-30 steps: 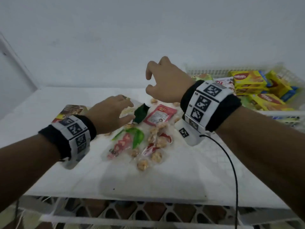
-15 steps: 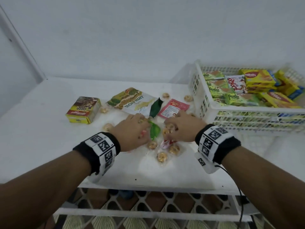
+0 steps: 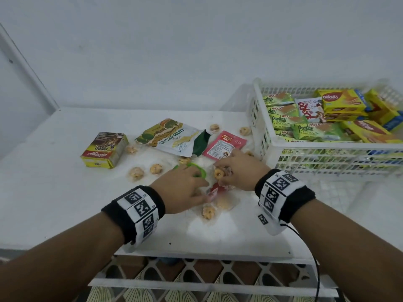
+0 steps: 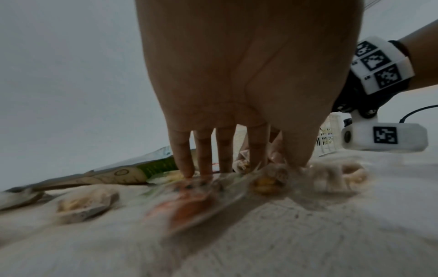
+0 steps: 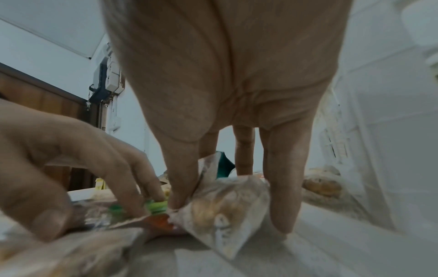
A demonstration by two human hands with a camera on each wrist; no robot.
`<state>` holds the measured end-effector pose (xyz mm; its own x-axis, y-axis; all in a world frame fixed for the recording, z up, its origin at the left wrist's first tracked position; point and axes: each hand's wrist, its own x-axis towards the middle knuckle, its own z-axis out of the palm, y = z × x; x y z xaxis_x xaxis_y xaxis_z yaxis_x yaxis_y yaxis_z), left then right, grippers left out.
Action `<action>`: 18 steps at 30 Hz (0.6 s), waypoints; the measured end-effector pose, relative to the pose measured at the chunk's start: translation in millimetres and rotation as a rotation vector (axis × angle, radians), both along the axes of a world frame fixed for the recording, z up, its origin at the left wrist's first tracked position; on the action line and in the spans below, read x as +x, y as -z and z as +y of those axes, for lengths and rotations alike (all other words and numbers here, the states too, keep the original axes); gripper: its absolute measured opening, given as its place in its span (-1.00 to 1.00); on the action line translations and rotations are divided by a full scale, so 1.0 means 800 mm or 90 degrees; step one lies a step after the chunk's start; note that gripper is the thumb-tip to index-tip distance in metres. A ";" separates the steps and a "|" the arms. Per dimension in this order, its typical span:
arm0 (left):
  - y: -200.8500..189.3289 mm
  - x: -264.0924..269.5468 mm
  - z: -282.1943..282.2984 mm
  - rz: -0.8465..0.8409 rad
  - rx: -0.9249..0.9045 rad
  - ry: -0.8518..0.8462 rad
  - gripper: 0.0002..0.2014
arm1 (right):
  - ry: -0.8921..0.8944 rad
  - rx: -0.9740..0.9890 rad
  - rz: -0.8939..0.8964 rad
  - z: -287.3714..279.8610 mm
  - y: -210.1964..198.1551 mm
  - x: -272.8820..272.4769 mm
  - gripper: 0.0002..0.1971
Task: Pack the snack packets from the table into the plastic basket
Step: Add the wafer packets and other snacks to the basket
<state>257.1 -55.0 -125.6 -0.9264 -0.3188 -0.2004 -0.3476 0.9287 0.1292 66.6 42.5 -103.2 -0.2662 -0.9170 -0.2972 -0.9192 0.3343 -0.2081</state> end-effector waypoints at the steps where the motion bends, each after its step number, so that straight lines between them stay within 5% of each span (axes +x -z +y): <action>1: 0.001 0.001 -0.002 -0.019 -0.017 0.003 -0.34 | 0.000 -0.002 -0.004 -0.001 0.000 -0.001 -0.44; 5: -0.003 0.002 -0.015 -0.036 -0.028 -0.029 -0.54 | -0.008 -0.028 -0.007 0.000 0.005 -0.011 -0.56; 10: -0.015 -0.026 -0.006 0.006 -0.010 -0.069 -0.52 | 0.003 -0.069 0.010 -0.001 0.013 -0.019 -0.93; 18: -0.015 -0.076 0.020 -0.070 -0.015 -0.104 -0.55 | -0.033 -0.044 0.022 0.000 0.014 -0.018 -0.53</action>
